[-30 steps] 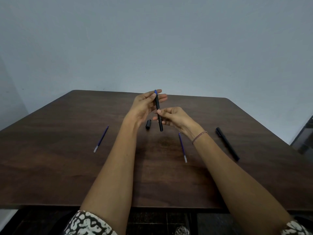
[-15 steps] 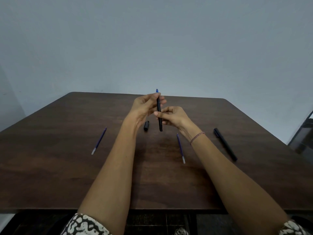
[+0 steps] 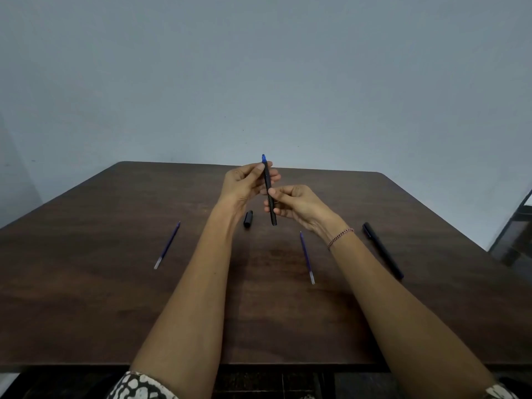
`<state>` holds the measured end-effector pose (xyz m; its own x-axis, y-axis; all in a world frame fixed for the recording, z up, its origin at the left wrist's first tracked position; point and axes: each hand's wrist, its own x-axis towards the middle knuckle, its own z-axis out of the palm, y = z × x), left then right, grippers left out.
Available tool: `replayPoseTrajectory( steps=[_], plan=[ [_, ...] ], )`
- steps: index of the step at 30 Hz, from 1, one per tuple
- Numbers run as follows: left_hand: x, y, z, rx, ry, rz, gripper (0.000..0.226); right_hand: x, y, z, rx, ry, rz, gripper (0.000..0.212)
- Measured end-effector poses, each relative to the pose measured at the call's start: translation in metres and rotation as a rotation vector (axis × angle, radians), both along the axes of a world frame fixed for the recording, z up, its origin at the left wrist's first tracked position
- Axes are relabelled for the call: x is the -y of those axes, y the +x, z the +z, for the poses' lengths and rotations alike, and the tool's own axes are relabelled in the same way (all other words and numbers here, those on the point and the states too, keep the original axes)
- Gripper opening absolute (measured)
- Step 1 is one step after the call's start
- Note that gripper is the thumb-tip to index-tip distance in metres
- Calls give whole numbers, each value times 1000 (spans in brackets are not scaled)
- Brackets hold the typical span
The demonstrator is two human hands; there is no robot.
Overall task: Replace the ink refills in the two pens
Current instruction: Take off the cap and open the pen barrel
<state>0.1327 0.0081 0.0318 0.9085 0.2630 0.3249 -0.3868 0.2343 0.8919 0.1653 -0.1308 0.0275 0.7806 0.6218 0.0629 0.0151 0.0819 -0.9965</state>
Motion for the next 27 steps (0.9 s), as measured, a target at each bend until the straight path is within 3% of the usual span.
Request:
replayPoseTrajectory(
  steps=[4, 7, 11, 15, 19, 22, 25, 27],
  plan=[
    [0, -1, 2, -19, -53, 79, 5, -1, 0, -1, 21, -26, -40, 9],
    [2, 0, 3, -44, -46, 119, 9, -3, 1, -3, 51, -45, -67, 11],
    [4, 0, 5, -76, -31, -6, 41, -1, 5, -2, 43, -16, -100, 17],
    [5, -3, 4, -36, 25, 5, 27, 0, 6, -3, 53, -30, -79, 12],
    [5, -4, 5, -27, -49, 83, 9, -2, 4, -4, 94, -43, -61, 9],
    [7, 0, 5, -53, -67, 113, 10, -3, 3, -5, 126, -58, -51, 9],
    [7, 3, 2, -67, -63, 54, 30, -1, 2, -4, 121, -55, -68, 9],
    [6, 2, 2, -55, -35, -1, 31, 1, 3, -3, 119, -49, -84, 9]
  ],
)
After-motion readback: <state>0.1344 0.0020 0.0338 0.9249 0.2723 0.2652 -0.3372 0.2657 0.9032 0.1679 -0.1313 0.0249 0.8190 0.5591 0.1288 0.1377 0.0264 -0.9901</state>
